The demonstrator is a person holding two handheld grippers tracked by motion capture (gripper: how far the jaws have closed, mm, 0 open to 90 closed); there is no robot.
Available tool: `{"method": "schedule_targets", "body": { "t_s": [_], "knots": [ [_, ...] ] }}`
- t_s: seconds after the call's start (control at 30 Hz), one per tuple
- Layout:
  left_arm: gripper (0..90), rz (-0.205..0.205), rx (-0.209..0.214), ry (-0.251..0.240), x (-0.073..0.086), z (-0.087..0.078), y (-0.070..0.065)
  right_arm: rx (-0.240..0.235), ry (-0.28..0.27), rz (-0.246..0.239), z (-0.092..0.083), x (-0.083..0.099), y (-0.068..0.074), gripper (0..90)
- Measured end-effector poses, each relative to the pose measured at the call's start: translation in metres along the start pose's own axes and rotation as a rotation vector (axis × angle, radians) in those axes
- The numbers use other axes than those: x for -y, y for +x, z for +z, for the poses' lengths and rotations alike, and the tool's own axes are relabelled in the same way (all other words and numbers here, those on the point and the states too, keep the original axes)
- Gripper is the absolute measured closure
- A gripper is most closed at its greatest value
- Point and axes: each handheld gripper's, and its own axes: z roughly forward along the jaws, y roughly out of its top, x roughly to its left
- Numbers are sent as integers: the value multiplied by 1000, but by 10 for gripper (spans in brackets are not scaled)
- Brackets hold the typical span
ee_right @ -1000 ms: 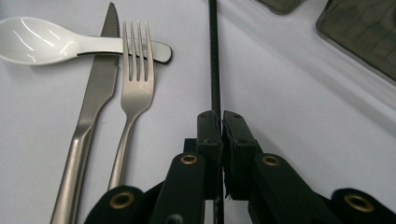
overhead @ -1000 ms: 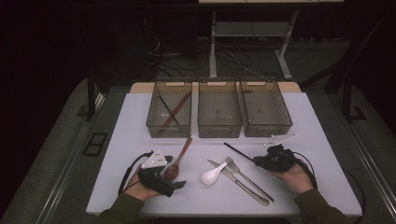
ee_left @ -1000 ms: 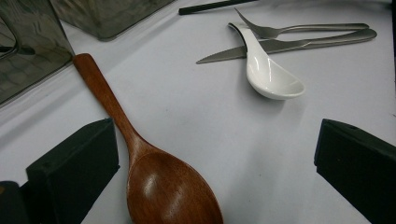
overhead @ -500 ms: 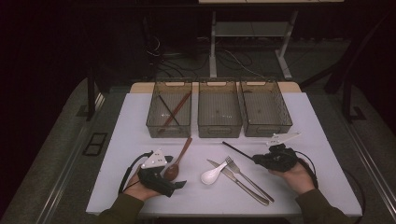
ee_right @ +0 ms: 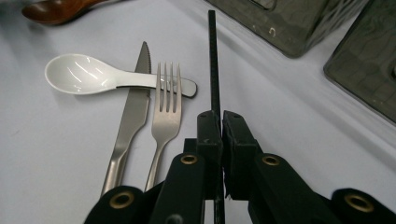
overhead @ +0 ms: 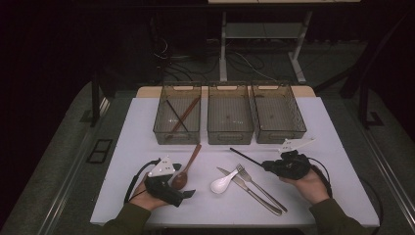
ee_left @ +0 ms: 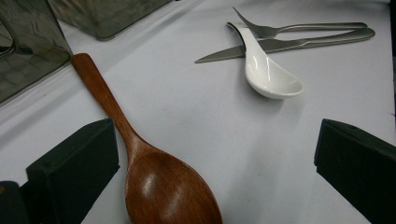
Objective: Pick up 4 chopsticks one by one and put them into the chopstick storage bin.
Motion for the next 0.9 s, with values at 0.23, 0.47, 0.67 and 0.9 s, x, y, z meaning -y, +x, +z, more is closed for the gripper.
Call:
{"method": "schedule_targets", "body": {
  "t_s": [0.23, 0.47, 0.67, 0.9],
  "knots": [
    [0, -1, 0, 0, 0, 0, 0, -15, -20, -11, 1, -5, 4, 864],
    [0, -1, 3, 1, 0, 1, 0, -21, -42, -9, 2, -14, 6, 864],
    [0, -2, 2, 1, 0, 1, 0, -27, -63, -10, 3, -24, 9, 864],
    [0, 2, 4, 4, 0, 2, 0, -38, -85, -17, 7, -36, 10, 864]
  ]
}}
